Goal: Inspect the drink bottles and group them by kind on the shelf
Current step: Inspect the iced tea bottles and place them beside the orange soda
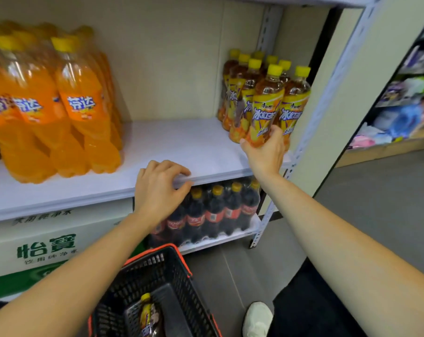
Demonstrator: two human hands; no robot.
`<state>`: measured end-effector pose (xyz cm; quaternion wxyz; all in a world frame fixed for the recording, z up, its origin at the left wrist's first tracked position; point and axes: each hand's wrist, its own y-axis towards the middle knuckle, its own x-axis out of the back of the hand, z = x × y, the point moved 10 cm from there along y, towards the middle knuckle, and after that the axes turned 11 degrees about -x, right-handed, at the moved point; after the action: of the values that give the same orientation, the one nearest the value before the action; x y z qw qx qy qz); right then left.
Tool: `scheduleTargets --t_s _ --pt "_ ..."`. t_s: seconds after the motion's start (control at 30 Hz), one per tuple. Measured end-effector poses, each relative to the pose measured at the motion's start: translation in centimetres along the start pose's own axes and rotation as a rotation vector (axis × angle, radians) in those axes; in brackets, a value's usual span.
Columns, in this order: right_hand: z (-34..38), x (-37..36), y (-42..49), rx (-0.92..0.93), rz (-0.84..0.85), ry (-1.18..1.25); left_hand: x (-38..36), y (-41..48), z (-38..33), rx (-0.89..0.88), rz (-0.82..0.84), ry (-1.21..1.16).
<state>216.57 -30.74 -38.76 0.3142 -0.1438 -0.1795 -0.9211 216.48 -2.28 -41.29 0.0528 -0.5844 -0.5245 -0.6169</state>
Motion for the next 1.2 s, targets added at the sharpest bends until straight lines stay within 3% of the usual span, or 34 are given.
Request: scheduleTargets --t_s 0.17,0.4,0.5,0.6,0.93,1.03,1.2 --pt "-0.5 -0.5 2.1 -0.099 -0.139 -0.05 -0.2 0.3 0.5 -0.014 -0.013 -0.007" --pt "-0.6 -0.1 2.2 -0.023 -0.205 0.085 -0.2 0.3 0.7 -0.015 0.026 -0.043" --pt "-0.6 -0.7 2.1 0.0 -0.105 0.164 -0.4 0.5 1.3 0.013 0.101 -0.134" --pt "0.1 -0.8 1.1 0.05 -0.004 0.237 -0.8 1.0 2.2 0.092 0.175 -0.402" --pt "5.3 -2.4 -9.5 0.222 0.424 0.319 2.2 3.2 1.3 0.381 -0.114 -1.368" --pt "5.8 -4.0 -12.3 0.192 0.541 0.322 3.0 3.5 1.3 0.363 -0.176 -1.463" --pt "5.9 -6.6 -14.7 0.032 0.75 0.484 4.8 3.0 2.7 0.318 -0.219 -1.418"
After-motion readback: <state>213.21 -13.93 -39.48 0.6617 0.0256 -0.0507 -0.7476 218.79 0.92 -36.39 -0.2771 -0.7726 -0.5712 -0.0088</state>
